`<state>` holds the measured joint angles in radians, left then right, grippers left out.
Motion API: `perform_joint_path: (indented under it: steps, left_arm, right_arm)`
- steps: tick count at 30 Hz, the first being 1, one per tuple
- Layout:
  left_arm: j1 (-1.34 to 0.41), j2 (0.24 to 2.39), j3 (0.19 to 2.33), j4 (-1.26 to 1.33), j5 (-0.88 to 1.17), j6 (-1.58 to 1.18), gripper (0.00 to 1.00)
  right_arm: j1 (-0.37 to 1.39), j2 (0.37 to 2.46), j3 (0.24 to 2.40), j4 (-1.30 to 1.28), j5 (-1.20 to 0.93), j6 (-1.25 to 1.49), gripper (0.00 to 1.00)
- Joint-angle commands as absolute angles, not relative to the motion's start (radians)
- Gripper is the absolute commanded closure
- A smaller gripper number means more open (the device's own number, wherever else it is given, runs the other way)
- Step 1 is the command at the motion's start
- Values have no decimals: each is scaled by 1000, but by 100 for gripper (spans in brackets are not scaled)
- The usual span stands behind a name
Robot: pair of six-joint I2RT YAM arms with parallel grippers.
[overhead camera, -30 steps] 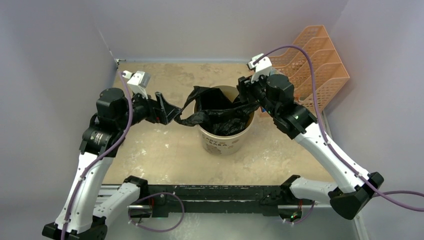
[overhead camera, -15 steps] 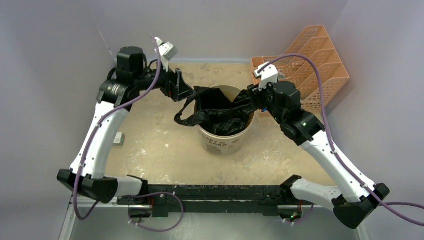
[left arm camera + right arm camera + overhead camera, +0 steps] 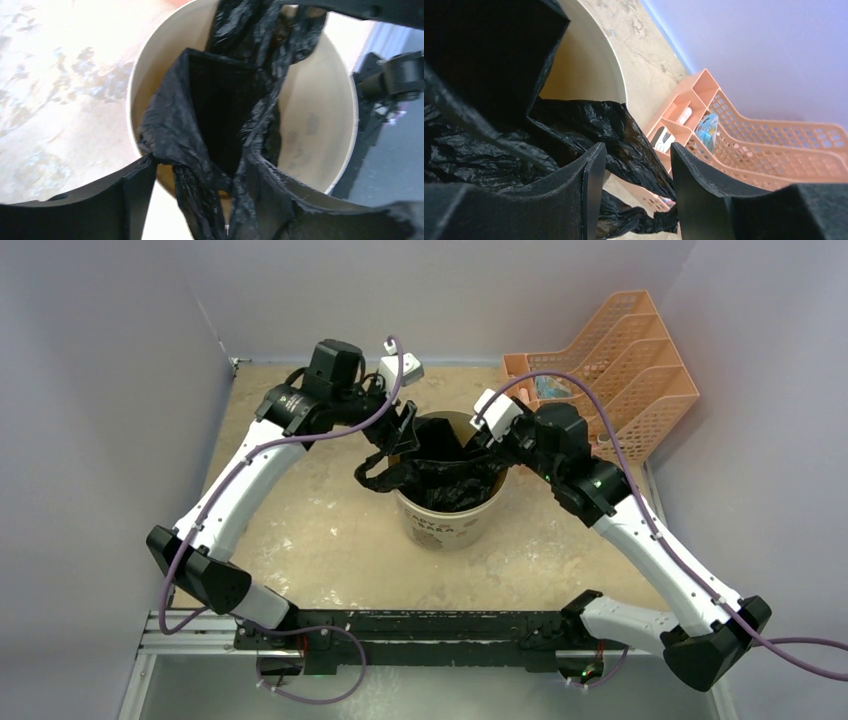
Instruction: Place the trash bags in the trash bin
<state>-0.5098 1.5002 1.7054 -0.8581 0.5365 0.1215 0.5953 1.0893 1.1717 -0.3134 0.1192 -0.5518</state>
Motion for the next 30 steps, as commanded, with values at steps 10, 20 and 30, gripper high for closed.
perform_joint_path:
  steps: [10,20,30]
  left_arm:
    - [-505,1371,1513,-700,333,133,82]
    - [-503,1299,1395,-612,357,57,100]
    - [-486,1253,1333,-571,400,-21,100]
  right_arm:
    - [598,1028,1140,-370,-42,-747,45]
    - [598,1081,1134,-327,-40,-761,48]
    - [598,1100,1135,-232,-88,-712,71]
